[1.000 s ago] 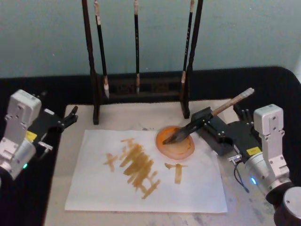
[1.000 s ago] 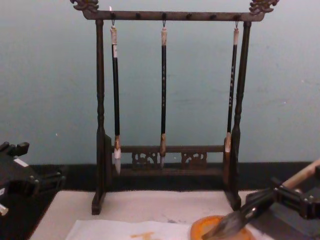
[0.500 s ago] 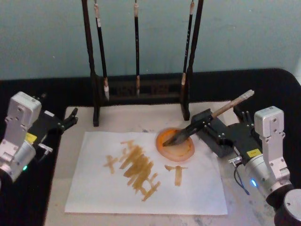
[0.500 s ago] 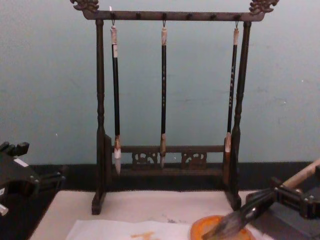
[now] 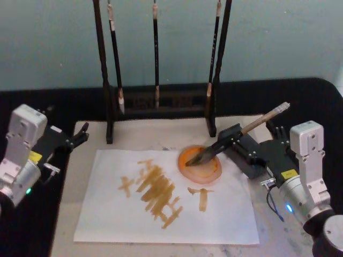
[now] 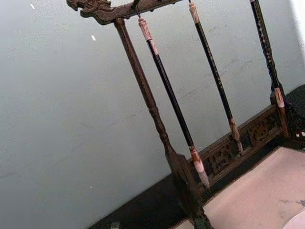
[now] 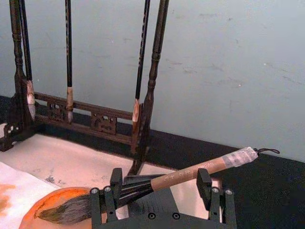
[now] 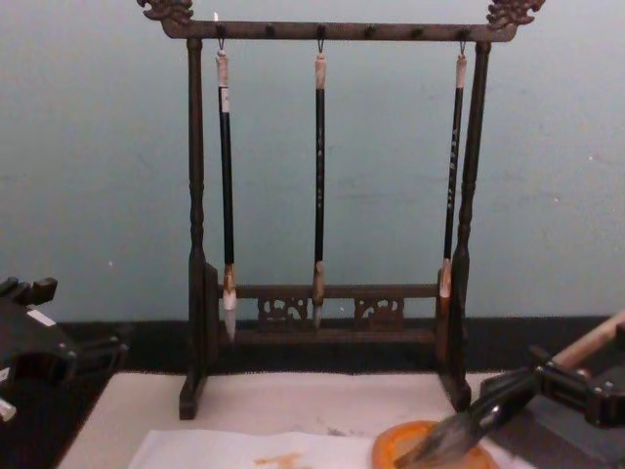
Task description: Pick up the brush from the inkstone, write on the paper, then place the brush back to its original position.
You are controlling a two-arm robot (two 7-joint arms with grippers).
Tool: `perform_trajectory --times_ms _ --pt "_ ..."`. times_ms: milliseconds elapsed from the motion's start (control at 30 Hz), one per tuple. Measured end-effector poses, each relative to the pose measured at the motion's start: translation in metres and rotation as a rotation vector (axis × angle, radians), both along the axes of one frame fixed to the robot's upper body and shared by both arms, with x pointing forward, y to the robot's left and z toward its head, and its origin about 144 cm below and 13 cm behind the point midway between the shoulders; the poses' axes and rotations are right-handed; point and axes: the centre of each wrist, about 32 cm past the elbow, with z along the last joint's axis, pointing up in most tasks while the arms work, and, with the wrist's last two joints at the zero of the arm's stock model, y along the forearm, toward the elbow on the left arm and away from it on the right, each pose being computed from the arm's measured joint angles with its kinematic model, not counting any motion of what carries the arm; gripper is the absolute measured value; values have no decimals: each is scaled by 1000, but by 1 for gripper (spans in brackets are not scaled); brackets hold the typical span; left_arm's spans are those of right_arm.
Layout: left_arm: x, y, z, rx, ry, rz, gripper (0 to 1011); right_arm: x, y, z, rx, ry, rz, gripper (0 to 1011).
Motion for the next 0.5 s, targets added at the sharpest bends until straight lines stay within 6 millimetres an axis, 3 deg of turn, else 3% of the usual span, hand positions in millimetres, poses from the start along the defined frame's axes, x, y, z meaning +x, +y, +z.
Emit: perform_trajectory --times_ms 500 --pt "0 0 0 0 0 0 1010 0 0 0 0 0 0 1000"
